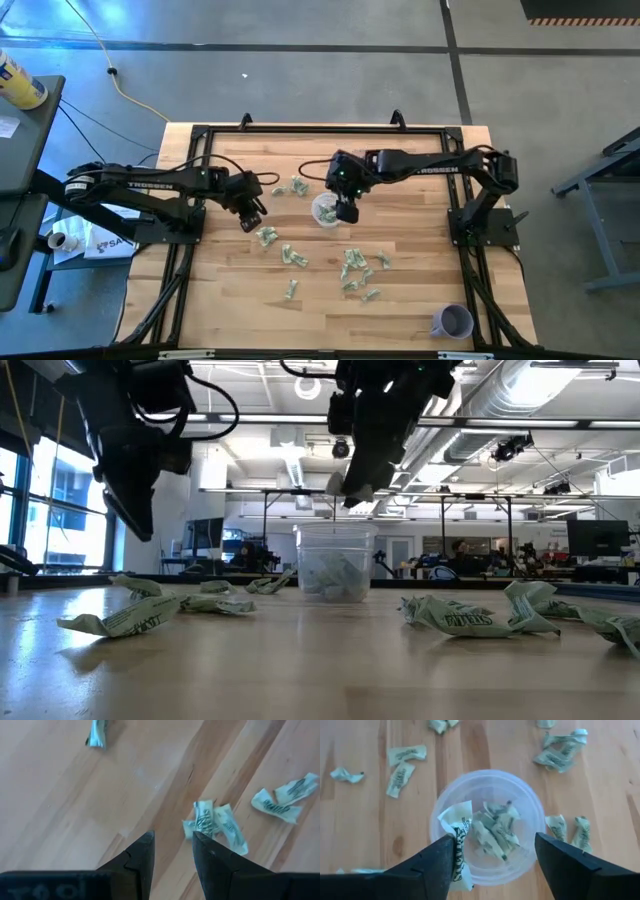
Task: Pick and place Stevia / Truvia into bins
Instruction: Put the white stevia packet into the transparent container
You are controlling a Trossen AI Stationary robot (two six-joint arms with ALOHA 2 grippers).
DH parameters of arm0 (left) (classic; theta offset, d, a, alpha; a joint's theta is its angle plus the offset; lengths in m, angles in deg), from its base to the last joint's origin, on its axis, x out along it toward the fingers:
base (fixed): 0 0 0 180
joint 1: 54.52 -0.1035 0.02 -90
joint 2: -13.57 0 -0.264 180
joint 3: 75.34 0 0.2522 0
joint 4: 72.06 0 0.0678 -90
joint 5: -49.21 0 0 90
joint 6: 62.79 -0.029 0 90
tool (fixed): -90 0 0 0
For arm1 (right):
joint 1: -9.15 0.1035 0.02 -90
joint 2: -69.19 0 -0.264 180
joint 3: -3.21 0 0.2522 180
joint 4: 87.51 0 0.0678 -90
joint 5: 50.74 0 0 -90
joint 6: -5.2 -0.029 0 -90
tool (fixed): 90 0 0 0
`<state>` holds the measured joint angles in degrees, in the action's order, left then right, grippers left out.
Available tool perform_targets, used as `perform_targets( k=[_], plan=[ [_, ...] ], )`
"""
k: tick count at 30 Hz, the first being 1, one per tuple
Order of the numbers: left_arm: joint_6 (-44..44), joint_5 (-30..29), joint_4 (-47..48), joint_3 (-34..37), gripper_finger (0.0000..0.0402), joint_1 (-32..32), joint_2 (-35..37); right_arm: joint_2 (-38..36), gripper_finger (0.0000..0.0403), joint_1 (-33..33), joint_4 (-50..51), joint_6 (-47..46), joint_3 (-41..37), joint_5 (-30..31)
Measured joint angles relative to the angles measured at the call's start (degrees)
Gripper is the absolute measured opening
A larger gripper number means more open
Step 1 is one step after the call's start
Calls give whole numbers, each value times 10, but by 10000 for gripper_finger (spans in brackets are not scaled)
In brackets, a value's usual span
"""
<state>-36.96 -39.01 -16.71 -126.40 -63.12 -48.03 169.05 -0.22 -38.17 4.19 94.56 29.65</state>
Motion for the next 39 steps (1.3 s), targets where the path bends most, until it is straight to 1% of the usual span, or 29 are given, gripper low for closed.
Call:
perform_targets(
  k=[5,6,8,10,11,12,14,17,19,21,23,26,31,34,37,39],
  plan=[
    [19,1,-28,17,166,0,0,0,259,9,-24,14,-2,14],
    [21,2,-35,17,166,0,0,0,259,7,-32,13,-2,23],
    [29,2,-49,18,166,0,0,0,259,5,-49,-13,-2,59],
    [39,2,-64,18,166,0,0,0,260,4,-33,-3,3,66],
    [46,2,-70,18,166,0,0,0,259,4,-29,-20,3,83],
    [54,2,-76,18,166,0,0,0,259,4,-28,-30,3,85],
    [64,3,-91,18,166,0,0,0,260,3,5,-1,10,62],
    [80,7,-105,18,166,0,0,0,259,0,13,-22,8,125],
    [85,8,-111,18,166,0,0,0,260,-1,17,-19,7,131],
    [82,11,-105,18,166,0,0,-4,259,3,21,-12,7,124],
    [65,27,-99,18,166,0,0,-9,259,12,39,-5,7,125],
    [46,46,-95,18,166,0,-8,-17,260,26,74,10,7,140],
    [20,52,-99,18,166,18,-47,-22,260,43,145,34,3,206],
    [16,54,-106,18,166,47,-85,-25,259,47,158,24,-10,222],
    [16,35,-107,18,166,77,-124,-32,259,46,155,1,-28,234],
    [18,34,-111,18,166,90,-147,-41,259,46,146,-16,-46,235]
  ],
)
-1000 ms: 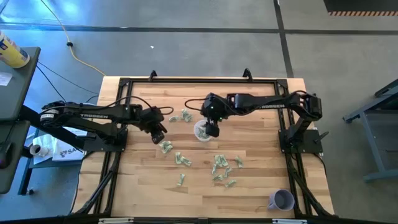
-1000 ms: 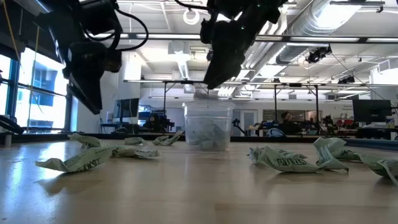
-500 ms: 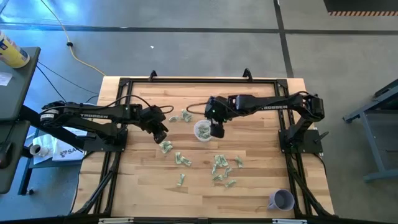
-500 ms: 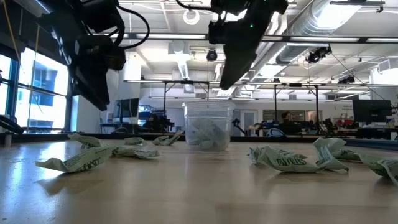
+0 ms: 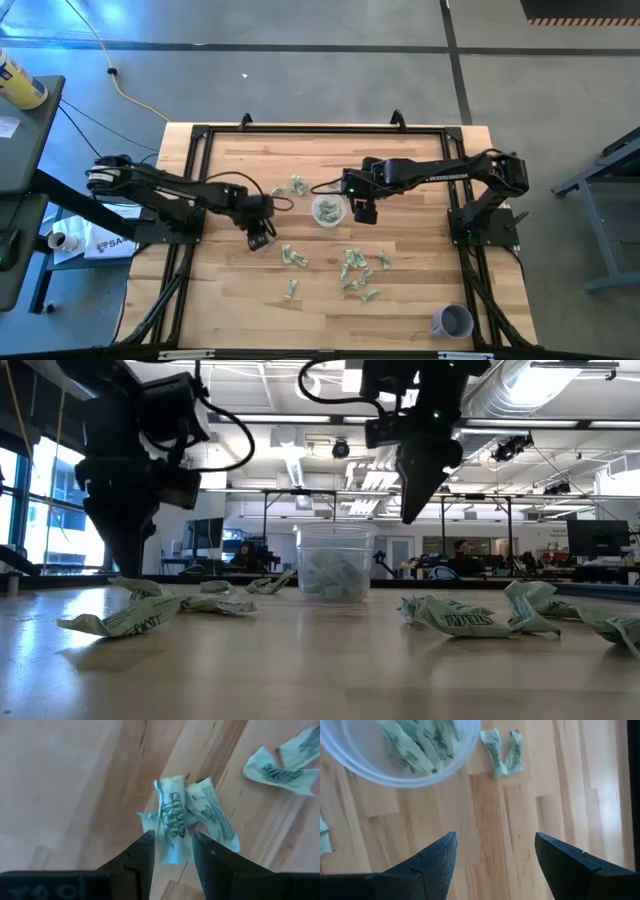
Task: Pick and place Stevia / Truvia into bins
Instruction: Put the white stevia packet into the transparent container
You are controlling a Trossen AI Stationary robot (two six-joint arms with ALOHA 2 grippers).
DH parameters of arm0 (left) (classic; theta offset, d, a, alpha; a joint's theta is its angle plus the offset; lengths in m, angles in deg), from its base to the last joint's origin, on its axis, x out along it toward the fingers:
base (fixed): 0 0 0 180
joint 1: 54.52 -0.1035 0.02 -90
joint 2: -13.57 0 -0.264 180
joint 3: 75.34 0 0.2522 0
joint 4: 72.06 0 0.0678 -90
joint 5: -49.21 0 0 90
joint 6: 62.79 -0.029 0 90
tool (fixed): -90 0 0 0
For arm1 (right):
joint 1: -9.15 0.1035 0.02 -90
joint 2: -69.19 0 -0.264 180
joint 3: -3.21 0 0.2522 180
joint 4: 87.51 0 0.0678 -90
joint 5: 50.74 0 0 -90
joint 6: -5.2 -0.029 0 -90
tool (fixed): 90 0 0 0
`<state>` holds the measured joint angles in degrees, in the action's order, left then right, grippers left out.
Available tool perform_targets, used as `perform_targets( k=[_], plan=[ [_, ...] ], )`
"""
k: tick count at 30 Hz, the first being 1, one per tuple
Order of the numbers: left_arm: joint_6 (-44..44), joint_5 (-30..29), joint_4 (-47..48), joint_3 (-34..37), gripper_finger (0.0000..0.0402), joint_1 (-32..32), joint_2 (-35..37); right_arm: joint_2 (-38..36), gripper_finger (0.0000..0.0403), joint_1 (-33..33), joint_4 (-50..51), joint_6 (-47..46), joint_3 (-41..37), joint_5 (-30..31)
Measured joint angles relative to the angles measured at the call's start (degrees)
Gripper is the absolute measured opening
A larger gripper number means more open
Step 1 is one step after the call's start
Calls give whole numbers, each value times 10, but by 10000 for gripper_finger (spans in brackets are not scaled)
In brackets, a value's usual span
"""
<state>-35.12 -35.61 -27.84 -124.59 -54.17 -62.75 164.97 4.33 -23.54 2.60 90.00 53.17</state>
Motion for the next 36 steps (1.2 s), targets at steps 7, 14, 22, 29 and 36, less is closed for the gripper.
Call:
perform_targets(
  k=[7,14,22,29,36],
  plan=[
    [33,-9,-43,0,166,4,-31,-15,259,1,-21,-48,-42,-5],
    [41,-13,-49,0,138,4,-31,-15,259,1,-20,-62,-46,-6],
    [41,3,35,-27,23,4,-27,-24,259,1,-20,-61,-46,-4],
    [19,-17,87,-126,36,4,-5,-26,259,1,-19,-55,-46,-3],
    [-66,-59,-10,-192,22,-28,-24,-62,259,11,-10,-44,-46,30]
  ],
)
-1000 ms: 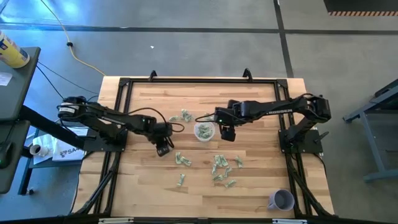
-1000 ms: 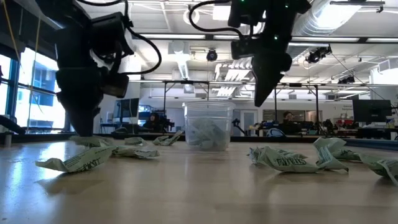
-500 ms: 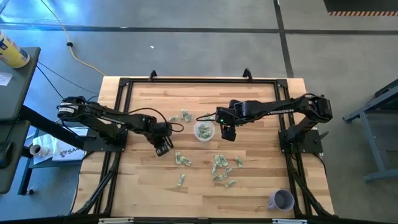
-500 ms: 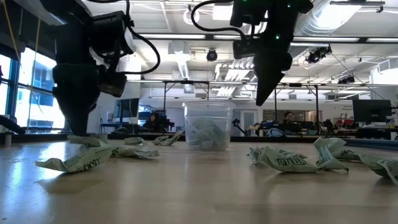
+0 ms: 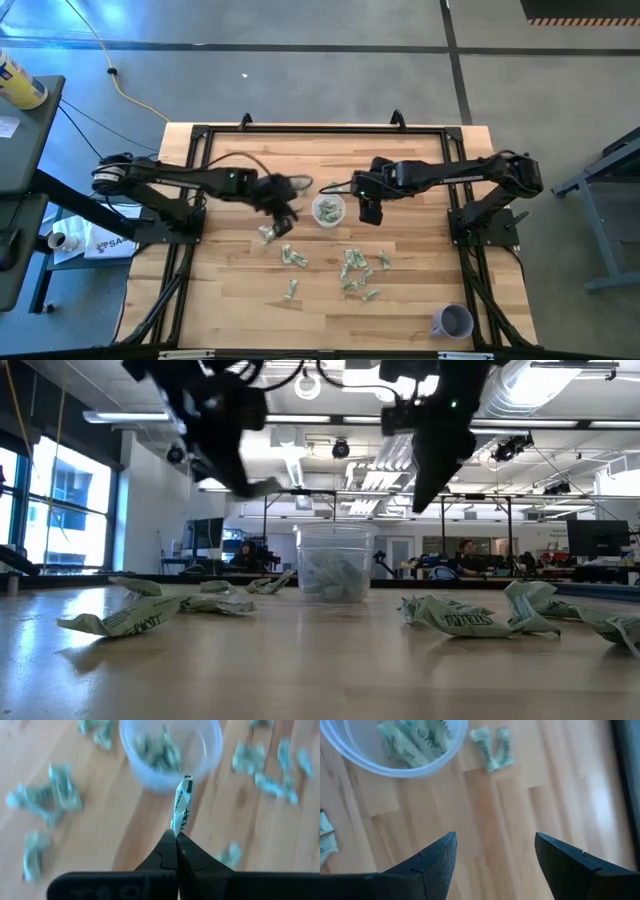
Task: Pick and place Stevia / Truvia into bins
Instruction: Put the white stevia packet into the transparent container
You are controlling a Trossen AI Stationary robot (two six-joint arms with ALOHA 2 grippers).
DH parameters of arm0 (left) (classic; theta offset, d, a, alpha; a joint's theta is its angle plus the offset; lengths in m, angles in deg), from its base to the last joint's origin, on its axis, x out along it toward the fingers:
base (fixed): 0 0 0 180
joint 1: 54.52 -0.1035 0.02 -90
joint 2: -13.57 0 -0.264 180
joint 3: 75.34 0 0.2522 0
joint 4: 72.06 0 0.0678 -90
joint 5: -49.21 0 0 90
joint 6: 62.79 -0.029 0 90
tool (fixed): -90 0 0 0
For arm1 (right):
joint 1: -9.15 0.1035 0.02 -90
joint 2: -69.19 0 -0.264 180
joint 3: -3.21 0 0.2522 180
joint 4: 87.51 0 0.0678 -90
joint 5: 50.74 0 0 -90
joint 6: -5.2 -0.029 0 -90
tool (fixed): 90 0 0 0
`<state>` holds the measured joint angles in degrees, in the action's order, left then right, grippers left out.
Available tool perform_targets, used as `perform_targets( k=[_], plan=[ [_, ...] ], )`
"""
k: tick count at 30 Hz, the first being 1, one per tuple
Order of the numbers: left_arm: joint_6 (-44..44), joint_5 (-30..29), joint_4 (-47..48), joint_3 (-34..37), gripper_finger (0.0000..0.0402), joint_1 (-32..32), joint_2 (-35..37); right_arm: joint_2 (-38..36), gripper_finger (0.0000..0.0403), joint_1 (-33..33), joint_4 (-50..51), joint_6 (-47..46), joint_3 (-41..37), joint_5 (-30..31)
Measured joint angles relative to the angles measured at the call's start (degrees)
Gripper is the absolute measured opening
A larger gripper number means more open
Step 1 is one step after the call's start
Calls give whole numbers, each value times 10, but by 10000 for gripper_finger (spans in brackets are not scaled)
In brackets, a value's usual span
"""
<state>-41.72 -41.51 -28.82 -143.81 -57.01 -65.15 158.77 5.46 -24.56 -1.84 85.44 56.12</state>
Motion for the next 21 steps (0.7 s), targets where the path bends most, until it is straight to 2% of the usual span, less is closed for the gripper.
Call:
perform_targets(
  k=[6,10,15,21],
  plan=[
    [-29,81,-157,-8,23,-71,-87,-76,259,12,53,-43,0,62],
    [-47,103,-164,-69,23,-70,-151,-120,259,15,112,-95,0,82],
    [-77,95,-98,-156,46,-53,-232,-155,259,24,165,-139,0,116],
    [-77,23,46,-233,133,-54,-275,-174,259,46,185,-170,0,131]
  ],
)
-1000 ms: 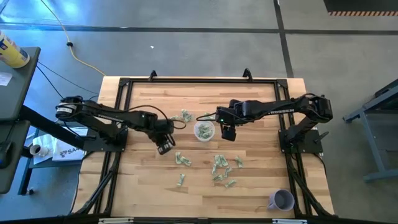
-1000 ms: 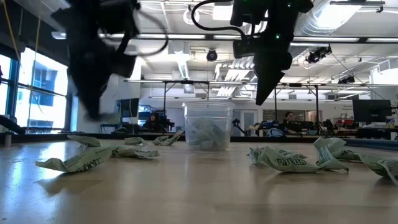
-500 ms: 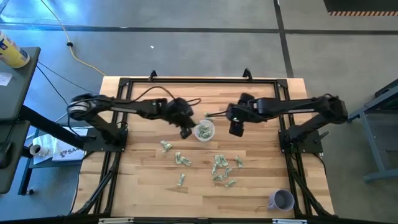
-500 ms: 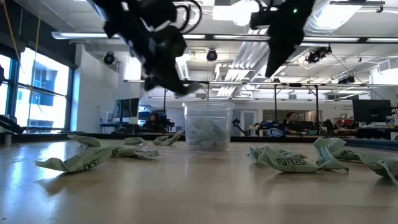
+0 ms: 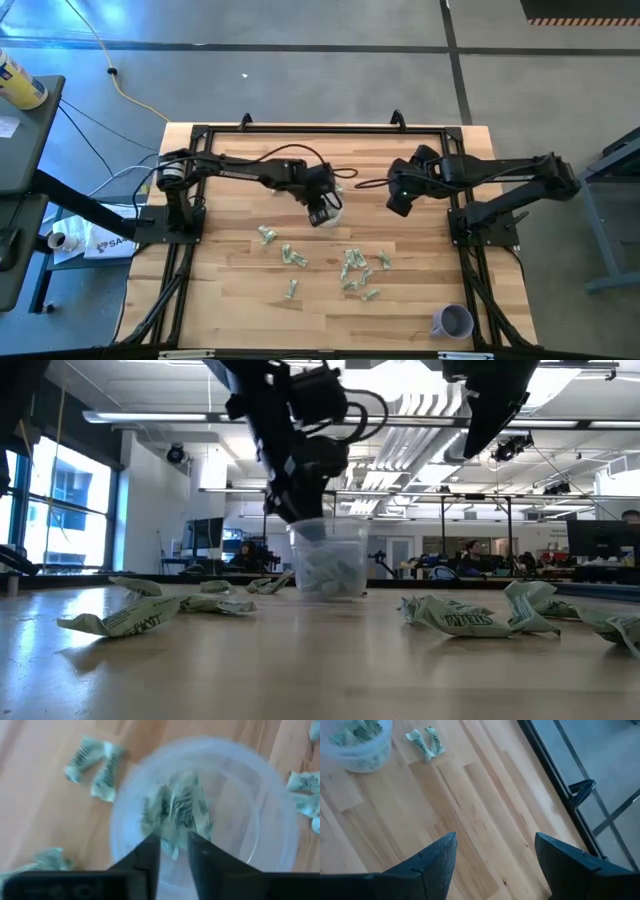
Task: Pick and place Stevia / Truvia into bins
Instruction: Put the white stevia packet into the transparent container
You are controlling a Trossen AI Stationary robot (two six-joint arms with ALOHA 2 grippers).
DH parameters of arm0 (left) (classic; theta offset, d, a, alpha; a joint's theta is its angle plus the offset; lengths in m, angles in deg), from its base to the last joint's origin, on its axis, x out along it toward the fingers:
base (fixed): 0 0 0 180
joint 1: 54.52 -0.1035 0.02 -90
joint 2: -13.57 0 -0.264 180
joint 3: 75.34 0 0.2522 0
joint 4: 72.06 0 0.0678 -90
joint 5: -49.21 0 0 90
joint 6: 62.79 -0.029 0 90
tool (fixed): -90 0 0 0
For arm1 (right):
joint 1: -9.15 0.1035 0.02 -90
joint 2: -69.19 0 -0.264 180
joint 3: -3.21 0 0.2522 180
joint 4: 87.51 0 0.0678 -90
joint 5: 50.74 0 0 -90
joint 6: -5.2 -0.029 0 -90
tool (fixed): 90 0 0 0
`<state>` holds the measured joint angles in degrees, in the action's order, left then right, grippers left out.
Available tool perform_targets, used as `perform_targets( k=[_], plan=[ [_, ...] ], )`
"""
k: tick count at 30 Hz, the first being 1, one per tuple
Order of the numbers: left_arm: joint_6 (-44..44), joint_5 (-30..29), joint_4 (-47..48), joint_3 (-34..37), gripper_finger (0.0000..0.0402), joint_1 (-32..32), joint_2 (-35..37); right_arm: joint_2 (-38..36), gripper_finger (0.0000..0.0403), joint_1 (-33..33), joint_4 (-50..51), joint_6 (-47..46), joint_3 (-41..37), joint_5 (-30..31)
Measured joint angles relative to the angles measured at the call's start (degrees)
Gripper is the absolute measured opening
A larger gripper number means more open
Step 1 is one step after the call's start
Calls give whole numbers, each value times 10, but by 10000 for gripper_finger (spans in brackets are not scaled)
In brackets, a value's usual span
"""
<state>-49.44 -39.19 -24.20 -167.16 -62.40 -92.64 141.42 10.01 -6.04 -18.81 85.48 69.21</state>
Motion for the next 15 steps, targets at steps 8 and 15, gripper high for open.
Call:
perform_targets(
  k=[8,15],
  plan=[
    [-1,-12,180,-140,228,6,28,1,259,22,-7,27,0,37],
    [-14,-85,236,-170,228,38,88,0,259,3,-45,83,-7,-29]
  ],
)
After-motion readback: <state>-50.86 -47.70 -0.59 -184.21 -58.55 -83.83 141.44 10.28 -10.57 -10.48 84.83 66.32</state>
